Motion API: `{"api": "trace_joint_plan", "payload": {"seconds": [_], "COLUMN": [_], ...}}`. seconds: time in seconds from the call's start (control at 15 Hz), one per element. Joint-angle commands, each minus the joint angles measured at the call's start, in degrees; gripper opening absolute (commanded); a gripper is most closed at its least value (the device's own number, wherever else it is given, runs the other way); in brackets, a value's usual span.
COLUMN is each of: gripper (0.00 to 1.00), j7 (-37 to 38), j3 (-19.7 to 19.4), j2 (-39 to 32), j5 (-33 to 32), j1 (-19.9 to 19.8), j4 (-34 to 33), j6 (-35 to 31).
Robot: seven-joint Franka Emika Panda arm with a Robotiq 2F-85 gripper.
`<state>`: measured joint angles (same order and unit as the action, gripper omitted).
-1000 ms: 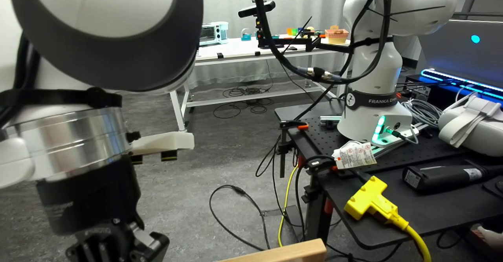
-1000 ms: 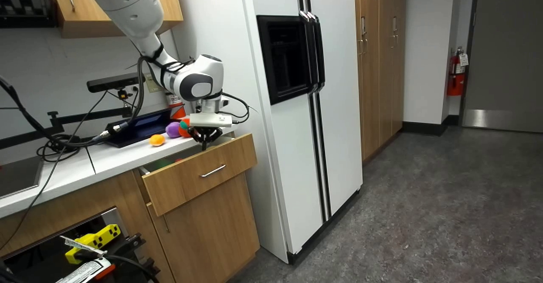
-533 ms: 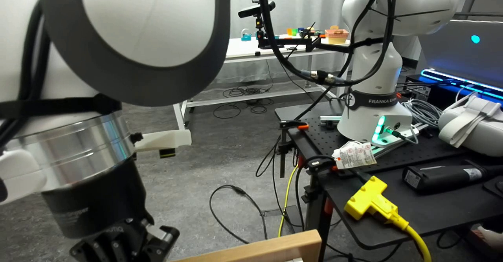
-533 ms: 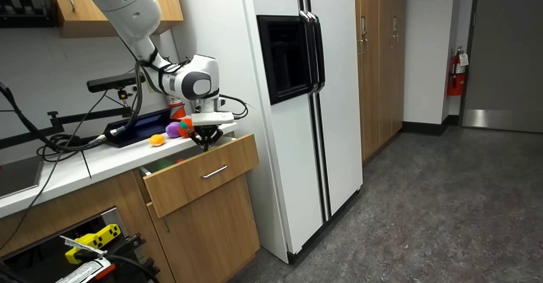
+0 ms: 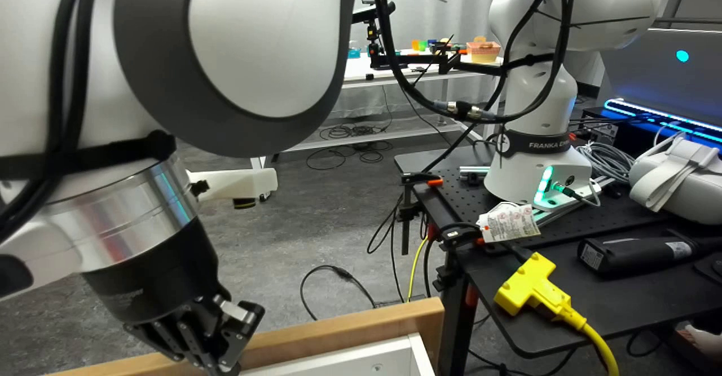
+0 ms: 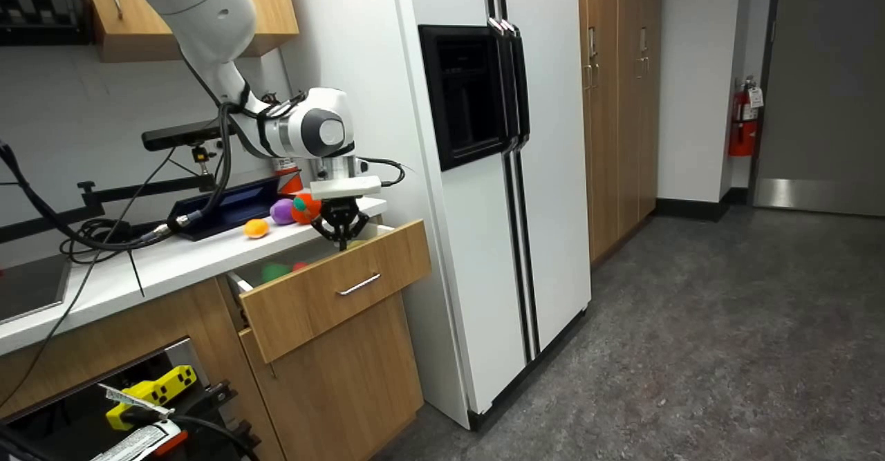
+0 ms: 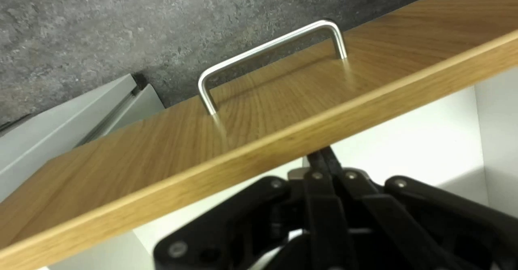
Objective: Open the drawer
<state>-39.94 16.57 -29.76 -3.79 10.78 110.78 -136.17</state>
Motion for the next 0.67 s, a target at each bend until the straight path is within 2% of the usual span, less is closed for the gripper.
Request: {"api": "trace_joint_plan", "payload": {"seconds": [0.0,0.2,0.27,0.47,0.6], "gripper": [0.0,0.0,0.0,0.0,0.0], "j7": [4.6,6.3,0.2,-3.1,-5.9], "j3": [-1.9,-2.2,-2.9,-4.5,-6.9], "j2": [1.3,1.4,4.4,4.8,5.2], "j5": [-4.7,-7.2,-6.8,-6.6,-7.3], "j1": [2.0,2.5,-2.5,-5.0,-7.4], "j4": [-1.0,-1.9,-0.3,-0.5,-1.3], "j6": [5.8,9.9,11.8,13.4,14.9]}}
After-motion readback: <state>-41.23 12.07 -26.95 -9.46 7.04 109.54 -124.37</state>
